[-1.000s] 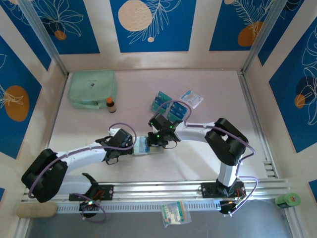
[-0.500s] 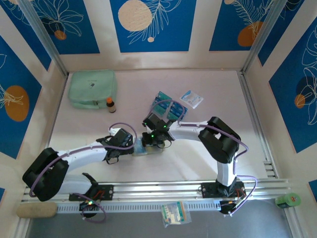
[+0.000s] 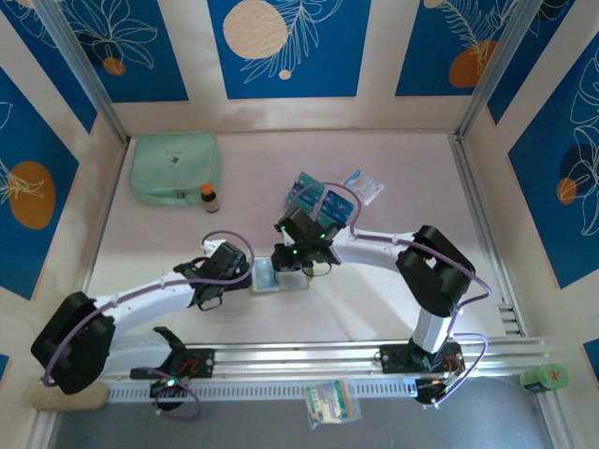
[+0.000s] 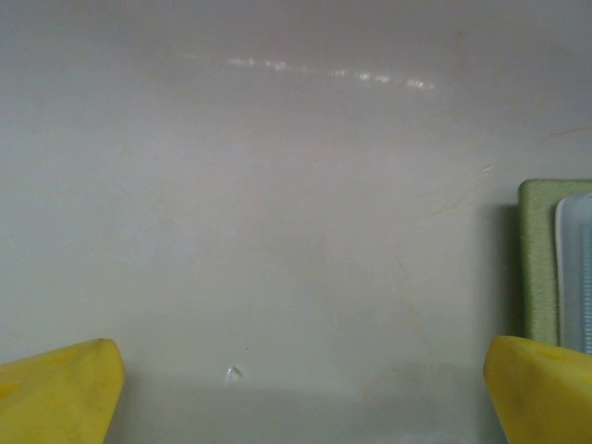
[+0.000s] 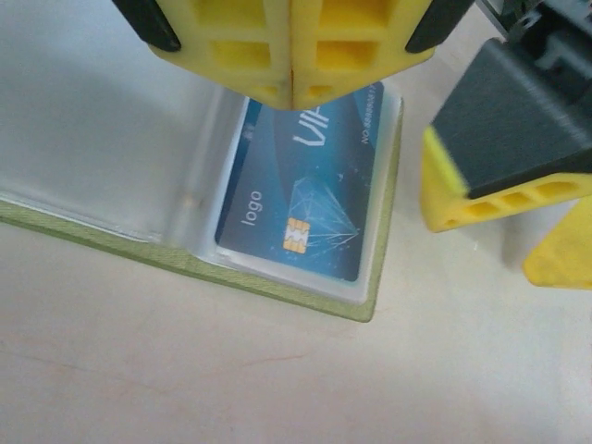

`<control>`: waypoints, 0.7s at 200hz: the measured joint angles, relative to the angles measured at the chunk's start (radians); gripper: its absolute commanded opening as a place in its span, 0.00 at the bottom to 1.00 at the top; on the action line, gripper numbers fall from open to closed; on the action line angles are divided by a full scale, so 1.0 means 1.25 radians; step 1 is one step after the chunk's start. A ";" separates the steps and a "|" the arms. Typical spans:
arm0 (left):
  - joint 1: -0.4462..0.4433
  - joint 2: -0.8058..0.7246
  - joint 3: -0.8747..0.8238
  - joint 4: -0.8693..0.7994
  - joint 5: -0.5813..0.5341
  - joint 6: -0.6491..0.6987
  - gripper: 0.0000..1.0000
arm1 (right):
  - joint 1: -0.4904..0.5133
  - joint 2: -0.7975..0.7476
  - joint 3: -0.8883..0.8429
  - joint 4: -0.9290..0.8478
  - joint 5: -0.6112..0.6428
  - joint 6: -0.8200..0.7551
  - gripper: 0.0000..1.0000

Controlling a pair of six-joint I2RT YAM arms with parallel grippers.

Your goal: Put the credit cards into the card holder

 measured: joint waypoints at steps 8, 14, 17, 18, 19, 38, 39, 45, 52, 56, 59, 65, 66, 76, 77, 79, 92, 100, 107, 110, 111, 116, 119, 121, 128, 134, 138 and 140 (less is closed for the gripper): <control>0.000 -0.008 0.000 -0.001 -0.002 0.000 1.00 | -0.001 0.000 -0.002 -0.001 0.000 0.000 0.06; 0.000 -0.009 0.000 -0.001 -0.003 0.000 1.00 | -0.002 0.001 -0.003 0.000 0.000 0.000 0.06; 0.000 -0.009 0.000 -0.001 -0.003 0.000 1.00 | -0.002 0.001 -0.003 -0.001 -0.001 0.000 0.06; 0.000 -0.009 0.000 -0.001 -0.002 0.000 1.00 | -0.002 0.001 -0.003 -0.001 0.000 0.000 0.05; 0.000 -0.009 0.000 -0.001 -0.002 0.000 1.00 | -0.002 0.002 -0.003 0.000 -0.001 0.000 0.05; 0.001 -0.005 0.000 -0.001 -0.002 0.001 1.00 | -0.002 0.007 -0.005 0.006 -0.003 0.003 0.05; 0.001 -0.005 0.000 -0.001 -0.002 0.001 1.00 | -0.002 0.008 -0.005 0.006 -0.003 0.003 0.05; 0.001 -0.002 0.000 0.001 -0.002 0.001 1.00 | -0.002 0.011 -0.005 0.009 -0.003 0.006 0.05; 0.001 0.005 0.000 0.002 -0.002 0.001 1.00 | -0.002 0.013 -0.005 0.010 -0.003 0.008 0.05; 0.001 0.009 0.000 0.002 -0.002 0.001 1.00 | -0.001 0.015 -0.006 0.012 -0.003 0.009 0.05; 0.001 0.013 0.000 0.002 -0.001 0.001 1.00 | -0.001 0.016 -0.006 0.013 -0.004 0.009 0.05; 0.001 0.020 0.000 0.003 -0.001 0.001 1.00 | 0.000 0.018 -0.007 0.013 -0.004 0.009 0.05; 0.001 0.020 0.000 0.003 -0.001 0.001 1.00 | 0.000 0.018 -0.007 0.013 -0.004 0.010 0.05; 0.001 0.032 0.000 0.005 0.002 0.001 1.00 | 0.002 0.020 -0.009 0.015 -0.004 0.013 0.05; 0.001 0.032 0.000 0.006 0.002 0.001 1.00 | 0.003 0.020 -0.009 0.015 -0.004 0.014 0.05; 0.001 0.034 0.000 0.006 0.002 0.001 1.00 | 0.003 0.020 -0.010 0.015 -0.003 0.015 0.05; 0.001 0.044 -0.001 0.011 0.005 0.001 1.00 | 0.007 0.020 -0.012 0.015 -0.004 0.015 0.05; 0.001 0.048 -0.002 0.014 0.008 0.002 1.00 | 0.009 0.022 -0.012 0.015 -0.003 0.015 0.05; 0.001 0.050 -0.003 0.015 0.009 0.003 1.00 | 0.011 0.023 -0.012 0.015 -0.003 0.016 0.05; 0.001 0.052 -0.003 0.015 0.011 0.003 1.00 | 0.011 0.023 -0.012 0.016 -0.004 0.017 0.05; 0.001 0.052 -0.004 0.015 0.011 0.003 1.00 | 0.012 0.023 -0.012 0.016 -0.004 0.018 0.05; 0.001 0.053 -0.005 0.015 0.013 0.003 1.00 | 0.013 0.023 -0.012 0.016 -0.003 0.018 0.05; 0.001 0.053 -0.005 0.015 0.013 0.003 1.00 | 0.014 0.023 -0.012 0.015 -0.003 0.019 0.05; 0.001 0.055 -0.005 0.015 0.014 0.003 1.00 | 0.014 0.024 -0.012 0.016 -0.003 0.020 0.05; 0.001 0.056 -0.005 0.016 0.014 0.003 1.00 | 0.015 0.024 -0.012 0.016 -0.003 0.022 0.04; 0.001 0.057 -0.005 0.017 0.014 0.003 1.00 | 0.015 0.024 -0.013 0.017 -0.003 0.023 0.04; 0.001 0.057 -0.005 0.017 0.014 0.003 1.00 | 0.016 0.024 -0.014 0.018 -0.003 0.023 0.04; 0.001 0.057 -0.005 0.018 0.014 0.003 1.00 | 0.016 0.024 -0.015 0.019 -0.003 0.024 0.04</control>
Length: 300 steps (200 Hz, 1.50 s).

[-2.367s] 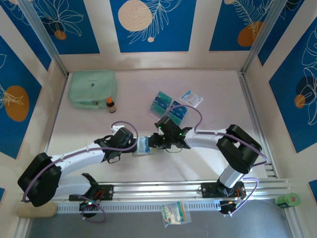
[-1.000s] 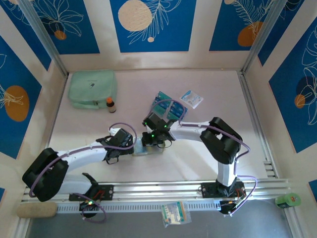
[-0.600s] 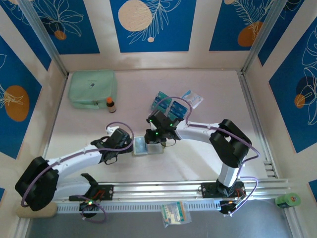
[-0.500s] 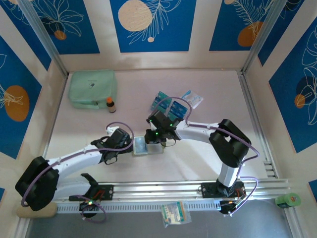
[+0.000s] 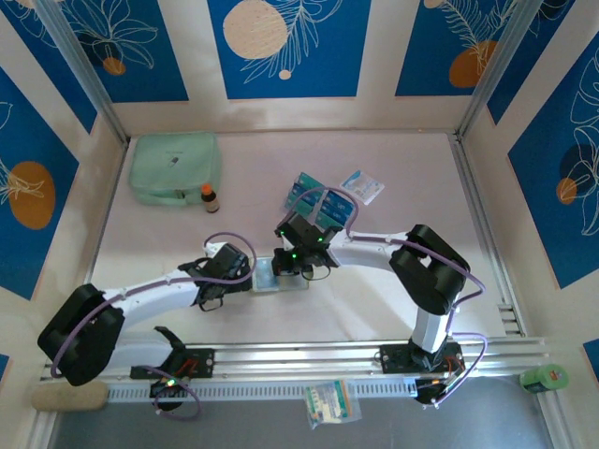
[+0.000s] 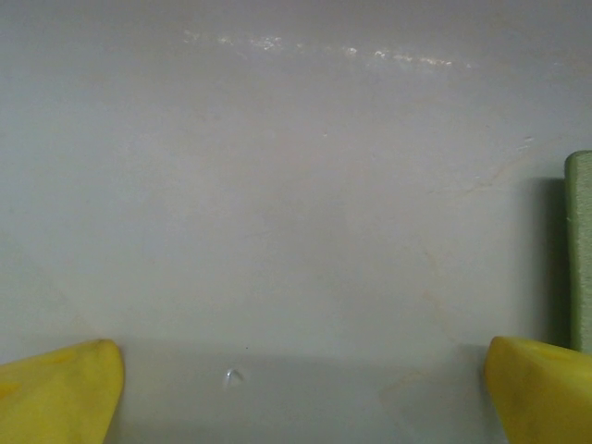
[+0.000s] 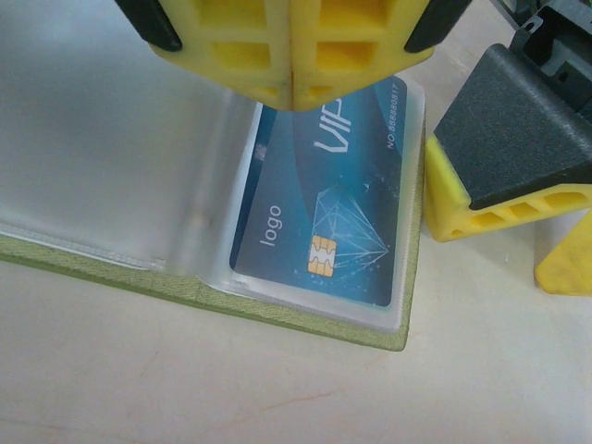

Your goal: Put the credit cards into the card holder

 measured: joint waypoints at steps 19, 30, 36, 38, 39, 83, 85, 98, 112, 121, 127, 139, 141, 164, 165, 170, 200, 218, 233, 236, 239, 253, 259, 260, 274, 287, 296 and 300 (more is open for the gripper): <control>0.000 0.002 0.000 0.001 0.000 0.000 1.00 | 0.000 0.002 -0.008 0.002 0.000 0.006 0.04; 0.000 0.004 0.000 0.002 0.000 0.000 1.00 | 0.000 0.005 -0.013 0.002 0.000 0.009 0.03; 0.000 0.004 0.000 0.002 0.000 0.000 1.00 | 0.000 0.007 -0.014 0.002 0.001 0.011 0.03; 0.000 0.004 0.000 0.002 0.000 0.000 1.00 | 0.000 0.008 -0.015 0.002 0.001 0.011 0.03; 0.000 0.004 0.000 0.002 0.000 0.000 1.00 | 0.000 0.008 -0.016 0.002 0.001 0.012 0.03; 0.000 0.005 0.000 0.002 -0.001 0.003 1.00 | 0.001 0.018 -0.021 0.002 0.000 0.012 0.03; 0.000 0.005 0.000 0.002 -0.001 0.003 1.00 | 0.001 0.018 -0.021 0.002 0.000 0.012 0.03; 0.000 0.008 0.000 0.002 -0.001 0.005 1.00 | 0.004 0.022 -0.020 0.005 0.000 0.012 0.03; 0.000 0.009 0.000 0.003 -0.002 0.005 1.00 | 0.007 0.027 -0.015 0.006 0.000 0.012 0.03; 0.000 0.009 0.000 0.003 -0.002 0.005 1.00 | 0.010 0.030 -0.011 0.007 0.000 0.012 0.03; 0.000 0.009 0.000 0.003 -0.002 0.005 1.00 | 0.012 0.033 -0.009 0.008 0.000 0.012 0.03; 0.000 0.010 0.000 0.003 -0.003 0.005 1.00 | 0.016 0.037 -0.004 0.008 0.000 0.012 0.03; 0.000 0.009 0.000 0.003 -0.003 0.005 1.00 | 0.017 0.037 -0.003 0.008 0.000 0.012 0.03; 0.000 0.010 0.000 0.003 -0.003 0.005 1.00 | 0.021 0.041 0.000 0.008 0.000 0.012 0.03; 0.000 0.010 0.000 0.003 -0.003 0.005 1.00 | 0.021 0.041 0.000 0.008 0.000 0.012 0.03; 0.000 0.010 0.000 0.003 -0.003 0.005 1.00 | 0.021 0.042 0.001 0.008 0.000 0.012 0.03; 0.000 0.010 0.000 0.003 -0.003 0.005 1.00 | 0.022 0.045 0.005 0.007 -0.004 0.012 0.02; 0.000 0.010 0.000 0.003 -0.003 0.005 1.00 | 0.023 0.051 0.011 0.008 -0.008 0.013 0.02; 0.000 0.010 0.000 0.003 -0.003 0.005 1.00 | 0.025 0.052 0.013 0.008 -0.010 0.017 0.02; 0.000 0.010 0.000 0.003 -0.003 0.005 1.00 | 0.025 0.052 0.013 0.008 -0.010 0.017 0.02; 0.000 0.010 0.000 0.003 -0.003 0.005 1.00 | 0.025 0.052 0.014 0.008 -0.012 0.018 0.02; 0.000 0.009 0.000 0.003 -0.003 0.005 1.00 | 0.026 0.052 0.014 0.009 -0.016 0.018 0.02; 0.000 0.010 0.000 0.003 -0.003 0.005 1.00 | 0.026 0.053 0.014 0.009 -0.019 0.018 0.02; 0.000 0.009 0.000 0.003 -0.003 0.005 1.00 | 0.026 0.053 0.014 0.009 -0.020 0.019 0.02; 0.000 0.010 0.000 0.003 -0.003 0.005 1.00 | 0.027 0.055 0.014 0.013 -0.029 0.021 0.02; 0.000 0.009 0.000 0.003 -0.003 0.005 1.00 | 0.027 0.056 0.014 0.015 -0.036 0.022 0.02; 0.000 0.009 0.000 0.003 -0.003 0.005 1.00 | 0.026 0.056 0.014 0.016 -0.041 0.024 0.02; 0.000 0.009 0.000 0.003 -0.003 0.005 1.00 | 0.026 0.056 0.014 0.017 -0.043 0.024 0.03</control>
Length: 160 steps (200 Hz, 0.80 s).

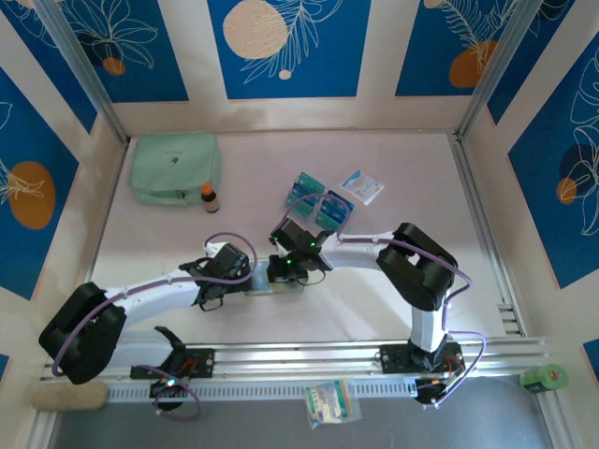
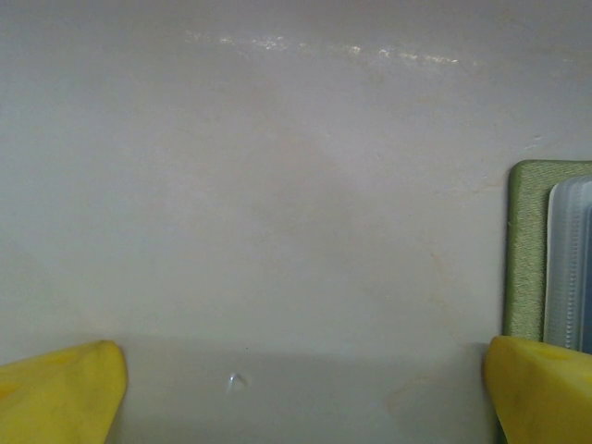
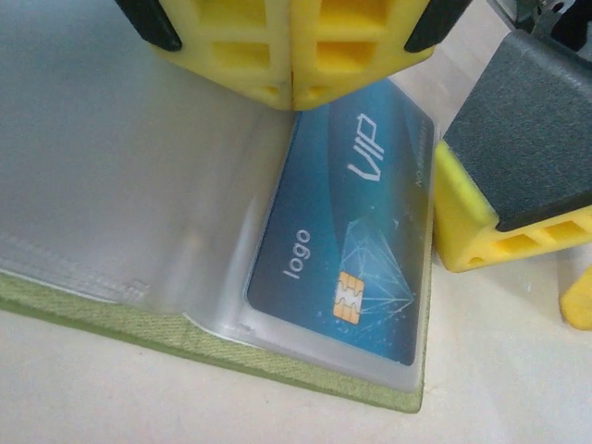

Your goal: Put the credit cards into the card holder

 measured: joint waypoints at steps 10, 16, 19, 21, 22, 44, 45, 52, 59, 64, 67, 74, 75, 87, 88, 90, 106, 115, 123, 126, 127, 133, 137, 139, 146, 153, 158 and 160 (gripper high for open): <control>0.000 0.000 0.000 0.000 0.000 0.000 1.00 | 0.000 -0.001 -0.001 0.000 -0.002 0.000 0.03; 0.000 0.000 0.001 -0.001 0.000 0.000 1.00 | -0.001 -0.006 -0.003 0.000 -0.003 0.000 0.04; 0.000 -0.001 0.001 -0.001 0.000 0.000 1.00 | -0.002 -0.010 -0.005 -0.001 -0.002 0.000 0.04; 0.000 -0.001 0.001 -0.001 0.001 0.000 1.00 | -0.002 -0.013 -0.007 -0.001 -0.002 0.000 0.04; 0.000 -0.002 0.001 -0.001 0.001 0.000 1.00 | -0.003 -0.014 -0.008 -0.001 -0.002 0.000 0.04; 0.000 -0.014 0.001 -0.004 0.006 0.000 1.00 | -0.013 -0.074 -0.032 -0.017 0.004 -0.001 0.09; 0.000 -0.015 0.001 -0.004 0.007 0.000 1.00 | -0.014 -0.079 -0.033 -0.020 0.005 -0.002 0.09; 0.000 -0.021 0.003 -0.006 0.009 0.000 1.00 | -0.019 -0.104 -0.039 -0.030 0.012 -0.004 0.11; 0.000 -0.028 0.005 -0.008 0.009 0.000 1.00 | -0.024 -0.129 -0.045 -0.039 0.020 -0.007 0.13; 0.000 -0.034 0.006 -0.009 0.009 0.000 1.00 | -0.029 -0.148 -0.048 -0.045 0.028 -0.012 0.15; 0.000 -0.037 0.008 -0.011 0.009 0.000 1.00 | -0.032 -0.159 -0.050 -0.050 0.035 -0.012 0.16; 0.000 -0.045 0.013 -0.015 0.009 0.000 1.00 | -0.039 -0.185 -0.056 -0.061 0.048 -0.017 0.20; 0.001 -0.046 0.014 -0.015 0.009 0.000 1.00 | -0.040 -0.187 -0.056 -0.063 0.049 -0.019 0.20; 0.001 -0.060 0.024 -0.020 0.009 0.001 1.00 | -0.052 -0.224 -0.067 -0.081 0.073 -0.024 0.28; 0.002 -0.061 0.025 -0.021 0.009 0.001 1.00 | -0.053 -0.226 -0.067 -0.083 0.075 -0.026 0.29; 0.002 -0.063 0.026 -0.022 0.009 0.001 1.00 | -0.056 -0.231 -0.069 -0.085 0.079 -0.033 0.31; 0.002 -0.081 0.038 -0.031 0.009 0.006 1.00 | -0.071 -0.259 -0.088 -0.109 0.112 -0.040 0.39; 0.002 -0.088 0.043 -0.034 0.009 0.010 1.00 | -0.079 -0.264 -0.099 -0.122 0.127 -0.047 0.42; 0.003 -0.095 0.049 -0.039 0.009 0.016 1.00 | -0.086 -0.265 -0.107 -0.132 0.138 -0.053 0.42; 0.003 -0.096 0.050 -0.041 0.009 0.016 1.00 | -0.088 -0.265 -0.112 -0.136 0.143 -0.054 0.42; 0.003 -0.097 0.051 -0.042 0.009 0.016 1.00 | -0.089 -0.264 -0.113 -0.136 0.144 -0.054 0.42; 0.004 -0.100 0.055 -0.046 0.009 0.019 1.00 | -0.093 -0.263 -0.118 -0.144 0.150 -0.056 0.42; 0.004 -0.102 0.057 -0.047 0.009 0.021 1.00 | -0.096 -0.262 -0.121 -0.150 0.153 -0.058 0.42; 0.004 -0.102 0.057 -0.048 0.009 0.021 1.00 | -0.096 -0.261 -0.122 -0.151 0.154 -0.058 0.42; 0.004 -0.104 0.060 -0.049 0.009 0.022 1.00 | -0.100 -0.257 -0.124 -0.155 0.159 -0.060 0.42; 0.004 -0.106 0.063 -0.050 0.009 0.022 1.00 | -0.102 -0.251 -0.124 -0.156 0.162 -0.062 0.42; 0.004 -0.106 0.064 -0.051 0.009 0.022 1.00 | -0.103 -0.245 -0.124 -0.155 0.164 -0.064 0.42; 0.004 -0.106 0.065 -0.051 0.009 0.022 1.00 | -0.103 -0.244 -0.124 -0.155 0.164 -0.064 0.42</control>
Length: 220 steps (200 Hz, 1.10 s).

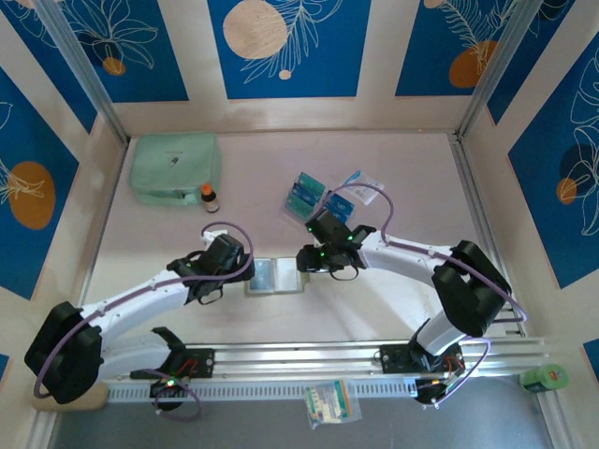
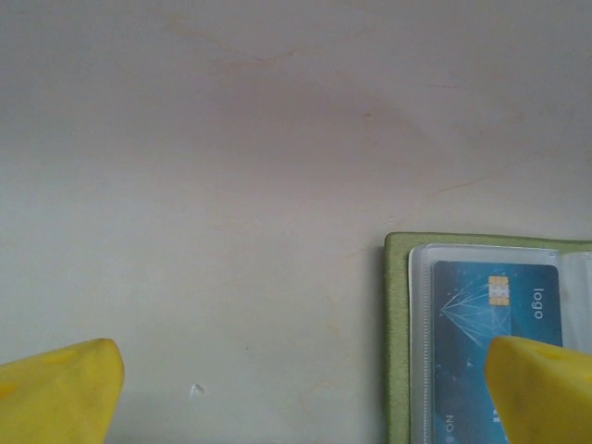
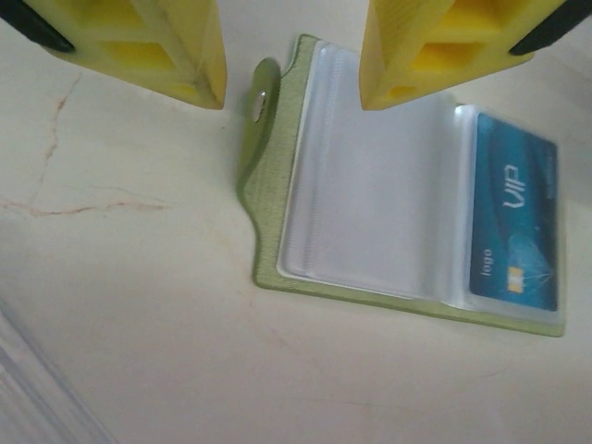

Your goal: Put the credit cards into the card holder

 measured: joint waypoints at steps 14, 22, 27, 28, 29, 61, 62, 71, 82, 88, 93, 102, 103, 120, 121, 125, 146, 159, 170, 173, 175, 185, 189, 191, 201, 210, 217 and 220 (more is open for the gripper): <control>0.001 0.000 0.004 -0.001 0.000 0.000 1.00 | 0.000 0.019 0.000 0.002 0.003 -0.006 0.41; 0.001 0.000 0.004 -0.001 0.000 0.001 1.00 | -0.001 0.031 0.001 0.002 0.003 -0.009 0.40; 0.001 0.000 0.004 -0.001 0.000 0.002 1.00 | -0.001 0.040 0.002 0.002 0.003 -0.009 0.38; 0.001 0.000 0.004 -0.001 0.000 0.003 1.00 | -0.001 0.041 0.002 0.002 0.003 -0.010 0.38; 0.001 0.000 0.004 -0.001 0.000 0.003 1.00 | -0.001 0.043 0.002 0.002 0.003 -0.010 0.37; 0.001 0.005 0.005 -0.001 0.001 0.014 1.00 | -0.006 0.068 0.002 0.004 0.003 -0.019 0.12; 0.001 0.005 0.005 -0.001 0.001 0.014 1.00 | -0.006 0.068 0.002 0.005 0.003 -0.018 0.12; 0.001 0.009 0.005 -0.001 0.004 0.015 1.00 | -0.009 0.068 0.002 0.008 0.002 -0.013 0.06; 0.001 0.012 0.005 0.000 0.007 0.018 1.00 | -0.013 0.067 0.002 0.008 0.003 -0.018 0.02; 0.001 0.013 0.005 0.000 0.009 0.018 1.00 | -0.016 0.066 0.002 0.008 0.003 -0.018 0.00; 0.001 0.014 0.005 -0.001 0.010 0.019 1.00 | -0.019 0.064 0.000 0.009 0.003 -0.015 0.00; 0.001 0.018 0.006 0.000 0.014 0.020 1.00 | -0.026 0.056 -0.007 0.013 0.003 -0.017 0.00; 0.001 0.018 0.006 0.000 0.015 0.020 1.00 | -0.027 0.055 -0.008 0.013 0.003 -0.017 0.00; 0.001 0.023 0.006 0.002 0.019 0.020 1.00 | -0.041 0.032 -0.026 0.014 0.003 -0.018 0.00; 0.001 0.024 0.006 0.002 0.020 0.020 1.00 | -0.042 0.031 -0.028 0.014 0.003 -0.018 0.00; 0.001 0.026 0.006 0.002 0.021 0.020 1.00 | -0.045 0.025 -0.033 0.014 0.003 -0.018 0.00; 0.001 0.034 0.006 0.003 0.025 0.020 1.00 | -0.059 0.001 -0.055 0.014 0.003 -0.018 0.00; 0.001 0.038 0.006 0.003 0.030 0.020 1.00 | -0.063 -0.012 -0.070 0.014 0.002 -0.017 0.00; 0.001 0.041 0.006 0.004 0.033 0.021 1.00 | -0.065 -0.021 -0.080 0.014 0.002 -0.017 0.02; 0.001 0.041 0.006 0.005 0.034 0.021 1.00 | -0.065 -0.023 -0.084 0.015 0.002 -0.017 0.03; 0.001 0.042 0.006 0.005 0.035 0.021 1.00 | -0.065 -0.024 -0.085 0.015 0.002 -0.017 0.04; 0.001 0.048 0.007 0.006 0.039 0.021 1.00 | -0.066 -0.029 -0.093 0.016 0.002 -0.015 0.12; 0.001 0.050 0.008 0.006 0.040 0.021 1.00 | -0.066 -0.030 -0.097 0.018 0.002 -0.011 0.15; 0.001 0.052 0.009 0.006 0.041 0.022 1.00 | -0.066 -0.031 -0.099 0.018 0.002 -0.013 0.16; 0.001 0.061 0.015 0.006 0.045 0.026 1.00 | -0.066 -0.035 -0.107 0.020 0.002 -0.007 0.21; 0.001 0.070 0.021 0.007 0.048 0.031 1.00 | -0.066 -0.041 -0.113 0.019 0.002 -0.006 0.22; 0.001 0.075 0.026 0.008 0.049 0.034 1.00 | -0.066 -0.049 -0.117 0.019 0.002 -0.005 0.23; 0.001 0.077 0.028 0.007 0.049 0.036 1.00 | -0.066 -0.053 -0.119 0.019 0.001 -0.005 0.22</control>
